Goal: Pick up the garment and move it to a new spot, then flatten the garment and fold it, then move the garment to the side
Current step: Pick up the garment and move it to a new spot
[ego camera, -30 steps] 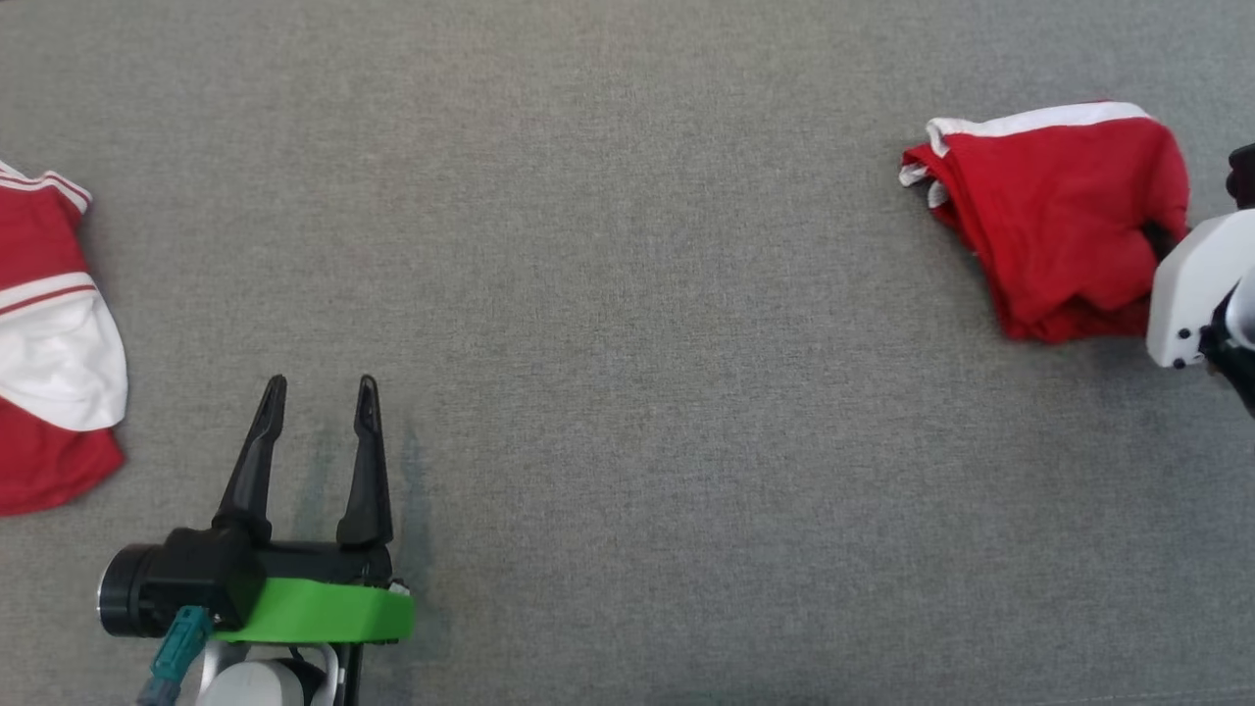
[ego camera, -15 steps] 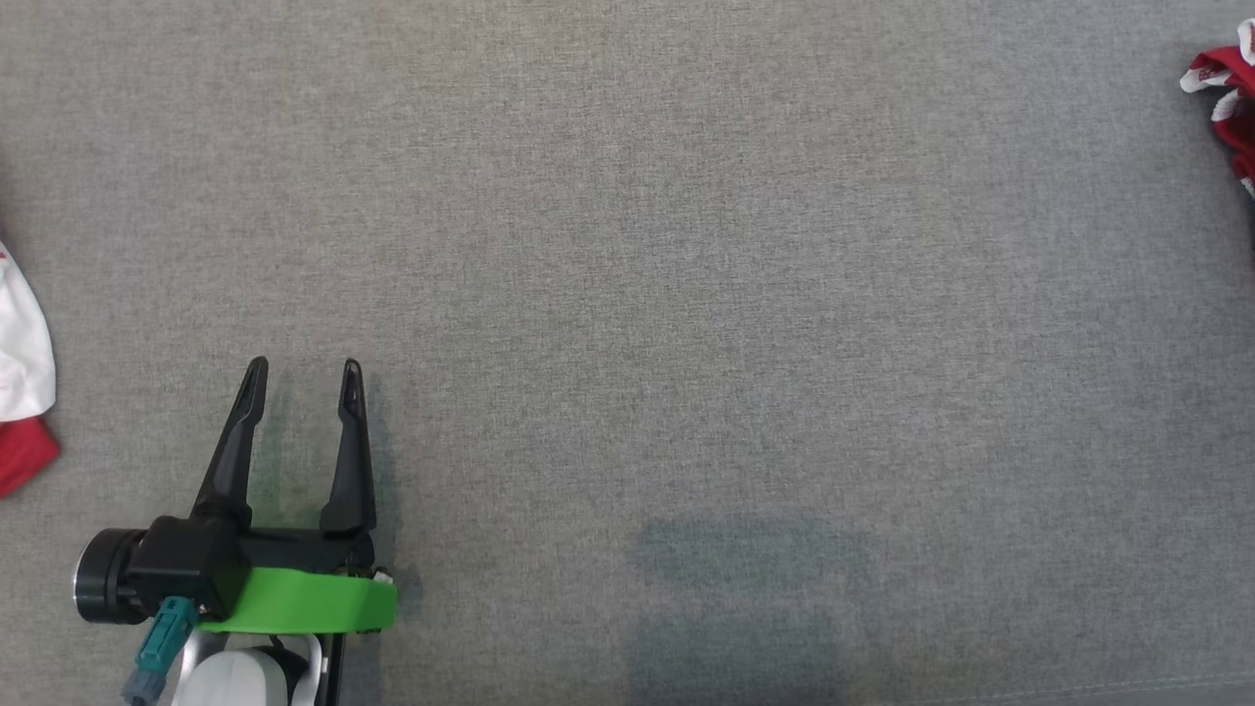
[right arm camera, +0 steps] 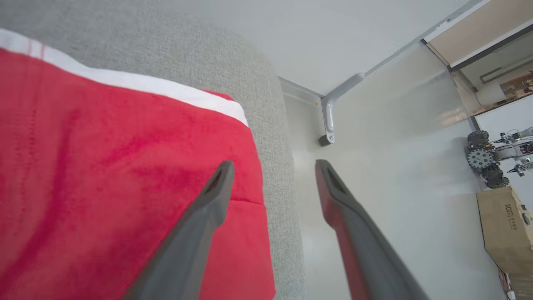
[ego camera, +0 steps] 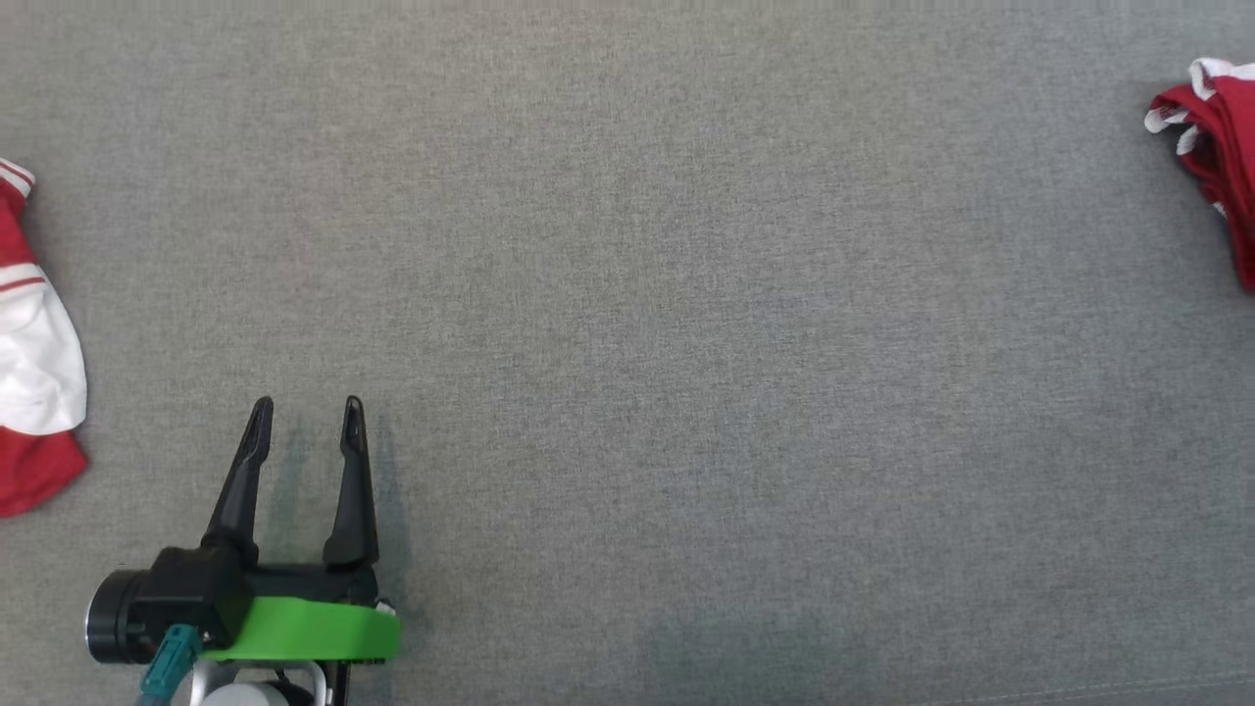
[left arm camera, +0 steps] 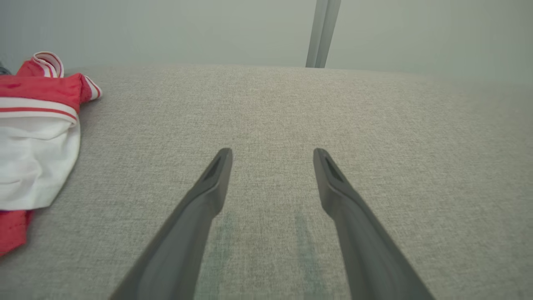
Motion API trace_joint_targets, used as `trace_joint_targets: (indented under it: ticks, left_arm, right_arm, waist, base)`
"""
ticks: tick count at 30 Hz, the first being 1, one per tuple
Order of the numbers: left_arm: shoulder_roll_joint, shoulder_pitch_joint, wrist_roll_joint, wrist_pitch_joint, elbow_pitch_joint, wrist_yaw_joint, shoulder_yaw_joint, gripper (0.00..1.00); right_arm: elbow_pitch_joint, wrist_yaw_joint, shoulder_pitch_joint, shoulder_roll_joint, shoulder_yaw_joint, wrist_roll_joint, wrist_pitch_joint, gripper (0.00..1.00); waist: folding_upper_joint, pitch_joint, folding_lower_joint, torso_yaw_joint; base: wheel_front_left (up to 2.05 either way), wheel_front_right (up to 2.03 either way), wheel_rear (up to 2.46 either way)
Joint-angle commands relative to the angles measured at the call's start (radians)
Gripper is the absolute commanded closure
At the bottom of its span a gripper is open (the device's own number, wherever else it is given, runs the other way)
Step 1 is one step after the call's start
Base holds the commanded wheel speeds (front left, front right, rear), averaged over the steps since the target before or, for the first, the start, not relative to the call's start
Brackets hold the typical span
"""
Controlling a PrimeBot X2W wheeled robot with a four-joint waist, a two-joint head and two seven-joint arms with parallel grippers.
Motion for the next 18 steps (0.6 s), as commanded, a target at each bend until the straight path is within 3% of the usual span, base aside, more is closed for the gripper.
trace_joint_targets:
  ticks: [1,6,11,14,18]
  left_arm:
    - [0.003,0.024,-0.013,0.0,0.003,0.009,0.012,0.0]
    - [0.002,0.06,-0.031,0.0,0.013,0.025,0.015,0.0]
    - [0.003,0.113,-0.065,0.0,0.025,0.057,0.016,0.0]
    - [0.002,0.141,-0.078,0.0,0.031,0.071,0.016,0.0]
    - [0.003,0.156,-0.078,0.0,0.038,0.076,0.01,0.0]
  right_arm:
    - [0.01,-0.001,0.033,0.024,-0.021,-0.007,-0.035,0.0]
    - [-0.01,-0.002,0.11,0.043,-0.053,-0.054,-0.129,0.0]
    - [-0.099,-0.001,0.258,0.114,-0.163,-0.082,-0.231,0.0]
    - [-0.195,-0.002,0.377,0.178,-0.263,-0.118,-0.259,0.0]
    - [-0.399,-0.002,0.555,0.315,-0.386,-0.167,-0.279,0.0]
  waist:
    - [0.0054,-0.061,-0.0001,-0.009]
    - [0.0054,-0.141,-0.0001,-0.014]
    - [0.0054,-0.234,-0.0001,-0.016]
    - [0.0054,-0.28,-0.0001,-0.011]
    - [0.0054,-0.323,-0.0001,0.002]
  base:
    - [0.0,0.0,0.0]
    - [0.0,0.0,0.0]
    - [0.0,0.0,0.0]
    - [0.0,0.0,0.0]
    - [0.0,0.0,0.0]
